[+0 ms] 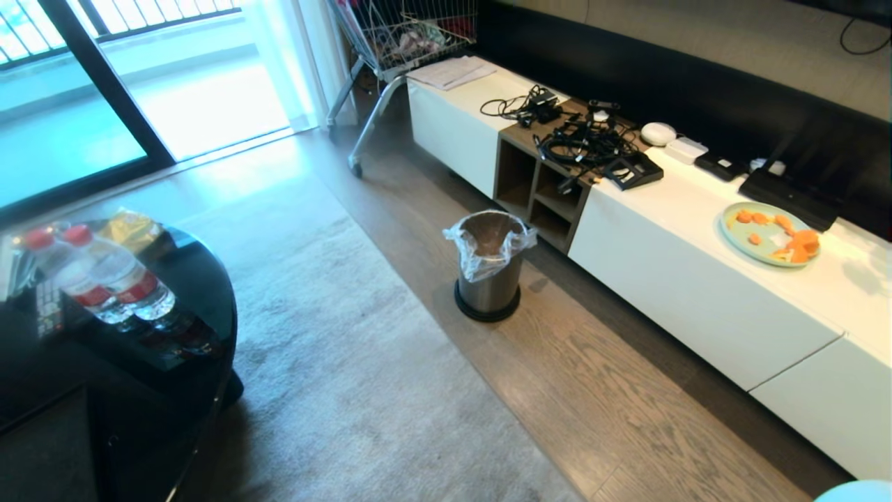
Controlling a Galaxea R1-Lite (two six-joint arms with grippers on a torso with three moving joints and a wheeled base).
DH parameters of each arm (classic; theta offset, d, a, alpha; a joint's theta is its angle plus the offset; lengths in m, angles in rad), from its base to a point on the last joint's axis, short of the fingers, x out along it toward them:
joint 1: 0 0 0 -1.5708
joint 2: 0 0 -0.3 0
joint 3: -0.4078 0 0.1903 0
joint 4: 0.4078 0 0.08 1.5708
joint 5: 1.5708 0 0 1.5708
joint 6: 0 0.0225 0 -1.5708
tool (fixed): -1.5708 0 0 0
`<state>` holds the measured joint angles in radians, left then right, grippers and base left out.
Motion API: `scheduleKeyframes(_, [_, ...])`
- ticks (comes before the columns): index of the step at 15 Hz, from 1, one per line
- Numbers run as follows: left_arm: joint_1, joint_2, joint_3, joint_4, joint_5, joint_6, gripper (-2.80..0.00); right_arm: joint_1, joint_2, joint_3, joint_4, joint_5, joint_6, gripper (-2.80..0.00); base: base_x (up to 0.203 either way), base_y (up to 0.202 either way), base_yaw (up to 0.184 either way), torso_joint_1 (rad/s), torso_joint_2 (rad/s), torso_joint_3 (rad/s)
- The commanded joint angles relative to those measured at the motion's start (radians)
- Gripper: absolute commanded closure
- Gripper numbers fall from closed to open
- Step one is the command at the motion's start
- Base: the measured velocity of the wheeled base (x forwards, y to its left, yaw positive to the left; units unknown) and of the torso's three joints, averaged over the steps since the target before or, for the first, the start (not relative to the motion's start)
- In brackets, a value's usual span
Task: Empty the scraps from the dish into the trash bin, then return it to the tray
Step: Put the bowl back to the table
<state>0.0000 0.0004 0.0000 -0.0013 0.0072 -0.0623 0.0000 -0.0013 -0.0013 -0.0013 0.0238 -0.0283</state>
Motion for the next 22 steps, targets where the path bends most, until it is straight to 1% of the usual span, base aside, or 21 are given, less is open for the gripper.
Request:
scheduleKeyframes(1, [0.0,0.0,0.0,0.0,0.0,-0.001,0.0,0.0,0.001,0.001,0.0,0.001,-0.001,0.0,0.0,0.0,0.0,0.001,0.0,0.194])
scheduleKeyframes(13, [0.0,0.0,0.0,0.0,0.0,-0.004,0.0,0.0,0.001,0.0,0.0,0.001,-0.001,0.0,0.0,0.0,0.0,0.003,0.0,0.198])
scheduleKeyframes(22, [0.0,0.0,0.0,0.0,0.0,-0.002,0.0,0.001,0.001,0.001,0.0,0.001,-0.001,0.0,0.0,0.0,0.0,0.002,0.0,0.022])
